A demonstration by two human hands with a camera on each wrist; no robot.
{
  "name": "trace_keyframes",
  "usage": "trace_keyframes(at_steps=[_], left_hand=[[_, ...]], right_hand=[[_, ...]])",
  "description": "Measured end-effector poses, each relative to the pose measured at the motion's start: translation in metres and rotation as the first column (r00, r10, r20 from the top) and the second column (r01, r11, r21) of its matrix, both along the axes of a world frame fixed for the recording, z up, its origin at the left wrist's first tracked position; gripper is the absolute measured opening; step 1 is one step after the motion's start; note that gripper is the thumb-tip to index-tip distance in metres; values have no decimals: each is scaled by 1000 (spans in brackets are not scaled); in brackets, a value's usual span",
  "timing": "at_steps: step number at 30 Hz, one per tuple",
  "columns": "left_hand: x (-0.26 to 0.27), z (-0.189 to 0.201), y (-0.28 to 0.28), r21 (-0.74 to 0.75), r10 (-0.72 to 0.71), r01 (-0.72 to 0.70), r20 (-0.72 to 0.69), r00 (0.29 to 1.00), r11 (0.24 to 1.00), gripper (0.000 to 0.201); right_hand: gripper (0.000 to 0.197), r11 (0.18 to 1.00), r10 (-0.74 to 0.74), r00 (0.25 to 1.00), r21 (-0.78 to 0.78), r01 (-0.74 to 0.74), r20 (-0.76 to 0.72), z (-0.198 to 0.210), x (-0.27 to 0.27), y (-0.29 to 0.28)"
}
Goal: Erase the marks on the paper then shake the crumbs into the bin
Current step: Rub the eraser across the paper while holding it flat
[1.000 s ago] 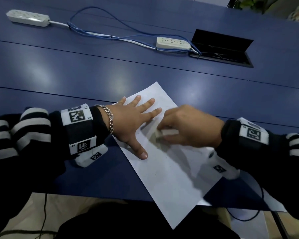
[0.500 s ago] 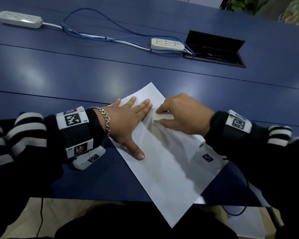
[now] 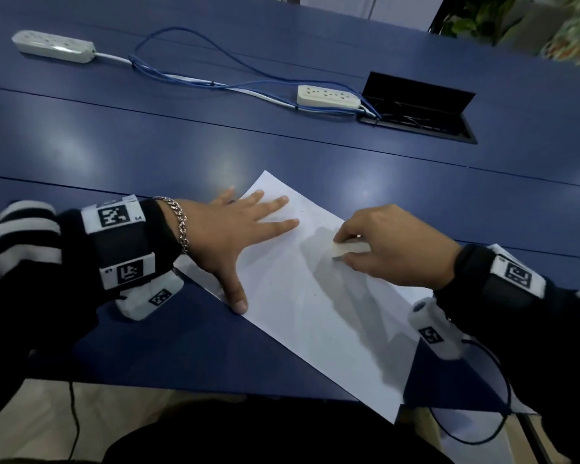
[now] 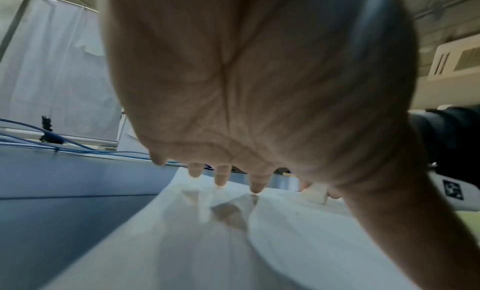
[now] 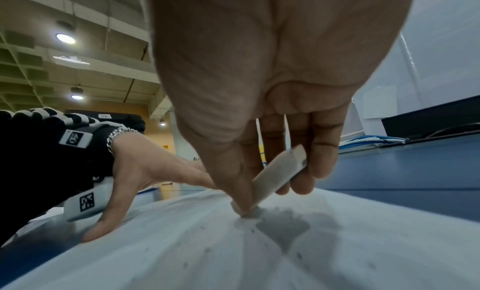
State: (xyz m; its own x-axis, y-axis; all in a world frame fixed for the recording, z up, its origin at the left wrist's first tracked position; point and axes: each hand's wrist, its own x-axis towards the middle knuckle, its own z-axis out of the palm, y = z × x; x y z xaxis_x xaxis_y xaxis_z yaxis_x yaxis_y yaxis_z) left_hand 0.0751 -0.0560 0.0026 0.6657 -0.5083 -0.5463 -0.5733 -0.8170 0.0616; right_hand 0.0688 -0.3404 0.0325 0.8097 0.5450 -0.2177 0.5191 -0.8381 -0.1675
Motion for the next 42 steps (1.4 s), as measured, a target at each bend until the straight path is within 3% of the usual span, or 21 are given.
trace_keyframes(at_steps=[4, 9, 14, 20, 25, 27, 30, 32, 36, 38, 40, 42], left_hand=[[5, -4, 1, 37, 6, -4, -47, 999, 999, 168], [6, -4, -2, 68, 12, -9, -46, 999, 998, 171], [6, -3, -3, 85, 12, -8, -44, 999, 996, 171], [6, -2, -3, 96, 13, -8, -51, 999, 995, 172], [5, 0, -6, 119, 11, -5, -48, 999, 993, 173], [4, 1, -6, 129, 12, -5, -48, 999, 992, 172], [4, 1, -6, 140, 13, -6, -47, 999, 990, 171], [4, 0, -6, 134, 14, -8, -48, 999, 991, 172], [5, 0, -6, 147, 0, 5, -35, 999, 989, 175], [5, 0, -6, 139, 0, 5, -38, 999, 990, 174], [5, -1, -5, 127, 7, -2, -38, 999, 992, 172], [5, -2, -4, 130, 9, -4, -34, 999, 991, 172]], right_hand=[[34, 996, 67, 998, 62, -67, 8, -2, 5, 25], [36, 999, 47, 993, -3, -47, 109, -9, 15, 43], [33, 954, 298, 954, -9, -298, 0, -13, -23, 54], [32, 995, 92, 987, -37, -88, 129, -9, 20, 44], [25, 935, 355, 933, 45, -353, -56, -8, -40, 58], [26, 949, 316, 949, 8, -316, -22, -8, -27, 59], [29, 990, 143, 981, -22, -141, 134, -8, -5, 55], [24, 980, 192, 971, 17, -197, 143, -8, -21, 61], [14, 921, 388, 920, 47, -386, -46, -6, -67, 77], [14, 946, 323, 946, 40, -322, -33, -6, -45, 72], [23, 982, 188, 979, -8, -188, 75, -5, -20, 63], [26, 987, 161, 976, -17, -160, 145, -7, -18, 59]])
